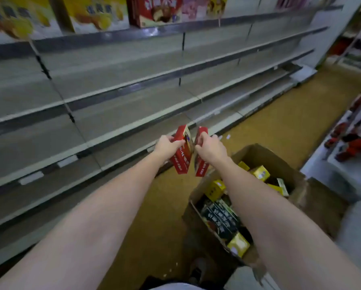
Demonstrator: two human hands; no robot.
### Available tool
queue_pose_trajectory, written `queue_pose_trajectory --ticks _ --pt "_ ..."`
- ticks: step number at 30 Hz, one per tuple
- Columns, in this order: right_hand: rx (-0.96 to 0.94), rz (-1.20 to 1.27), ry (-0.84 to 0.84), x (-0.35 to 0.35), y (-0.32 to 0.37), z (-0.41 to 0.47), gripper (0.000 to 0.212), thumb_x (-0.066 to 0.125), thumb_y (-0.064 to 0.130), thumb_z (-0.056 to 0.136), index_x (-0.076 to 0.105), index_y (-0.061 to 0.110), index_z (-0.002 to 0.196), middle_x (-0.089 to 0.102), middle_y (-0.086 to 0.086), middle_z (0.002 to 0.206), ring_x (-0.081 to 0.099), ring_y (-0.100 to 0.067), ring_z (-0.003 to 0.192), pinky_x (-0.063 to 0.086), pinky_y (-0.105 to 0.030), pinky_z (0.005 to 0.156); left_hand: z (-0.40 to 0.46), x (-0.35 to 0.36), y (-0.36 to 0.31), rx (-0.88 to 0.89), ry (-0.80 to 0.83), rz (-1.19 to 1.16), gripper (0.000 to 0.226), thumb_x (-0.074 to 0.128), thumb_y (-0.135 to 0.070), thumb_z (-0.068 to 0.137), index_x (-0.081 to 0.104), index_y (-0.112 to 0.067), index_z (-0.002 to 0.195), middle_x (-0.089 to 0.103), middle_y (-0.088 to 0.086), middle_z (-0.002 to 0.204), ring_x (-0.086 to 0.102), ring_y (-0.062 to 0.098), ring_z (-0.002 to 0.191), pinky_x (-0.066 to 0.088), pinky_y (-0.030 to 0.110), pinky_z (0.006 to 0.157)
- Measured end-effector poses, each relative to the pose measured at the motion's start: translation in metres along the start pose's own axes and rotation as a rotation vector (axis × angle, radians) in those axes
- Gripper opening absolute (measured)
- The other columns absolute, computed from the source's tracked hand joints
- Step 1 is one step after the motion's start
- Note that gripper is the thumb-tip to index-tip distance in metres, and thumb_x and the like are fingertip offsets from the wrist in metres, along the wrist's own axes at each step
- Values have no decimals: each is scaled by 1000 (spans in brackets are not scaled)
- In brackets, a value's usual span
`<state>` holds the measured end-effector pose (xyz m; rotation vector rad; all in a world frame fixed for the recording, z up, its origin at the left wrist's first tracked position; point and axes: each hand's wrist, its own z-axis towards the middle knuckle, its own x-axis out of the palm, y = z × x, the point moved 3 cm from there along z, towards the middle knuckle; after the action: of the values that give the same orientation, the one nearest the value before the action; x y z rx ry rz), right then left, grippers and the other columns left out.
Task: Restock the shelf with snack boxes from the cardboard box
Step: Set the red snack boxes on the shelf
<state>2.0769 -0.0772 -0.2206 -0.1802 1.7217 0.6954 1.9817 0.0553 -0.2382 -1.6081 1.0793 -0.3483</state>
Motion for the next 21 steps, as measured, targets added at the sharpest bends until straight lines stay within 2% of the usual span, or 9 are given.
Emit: queue_pose_trajectory --ticks 3,6,10,11,15,19,21 --pt "-106 16 -5 3 65 -9 28 52 36 96 46 24 121 51 -11 116 57 -29 88 51 -39 81 -12 -65 0 27 -103 20 50 69 -35 90 54 -13 132 68 9 110 66 21 88 57 33 73" --pt "-194 37 -35 6 128 -20 53 57 38 93 32 26 139 52 -13 123 61 -35 104 50 -44 86 -27 -129 6 3 -166 -9 38 69 -28 90 53 -16 123 67 11 112 66 24 92 57 39 84" --pt "-280 95 -18 13 211 -34 69 67 45 85 35 16 139 61 -10 122 64 -31 107 54 -47 92 -57 -214 22 -33 -221 12 41 70 -22 87 45 -16 118 61 9 103 62 20 81 51 31 62" --pt "-309 96 -6 16 232 -38 69 68 46 83 38 14 136 62 -9 119 64 -30 106 55 -47 91 -67 -235 27 -40 -240 4 43 71 -20 86 45 -16 120 61 8 101 61 18 78 49 29 60" --pt "-506 89 9 22 320 -63 43 66 48 78 56 18 108 66 -5 100 67 -26 91 57 -42 82 -107 -320 43 -64 -376 -147 49 73 -13 83 45 -16 123 63 7 98 60 16 73 48 28 59" --pt "-683 64 -9 21 393 -91 36 64 37 84 56 17 112 67 -10 103 65 -31 95 55 -42 83 -142 -391 45 -42 -486 -192 47 76 -12 77 54 -18 118 68 12 107 66 24 82 57 38 75" --pt "-776 53 -61 19 427 -101 35 59 36 86 56 15 114 67 -13 105 64 -34 97 53 -41 83 -161 -420 40 -9 -543 -196 44 73 -8 79 53 -20 117 66 10 106 65 25 85 55 38 75"
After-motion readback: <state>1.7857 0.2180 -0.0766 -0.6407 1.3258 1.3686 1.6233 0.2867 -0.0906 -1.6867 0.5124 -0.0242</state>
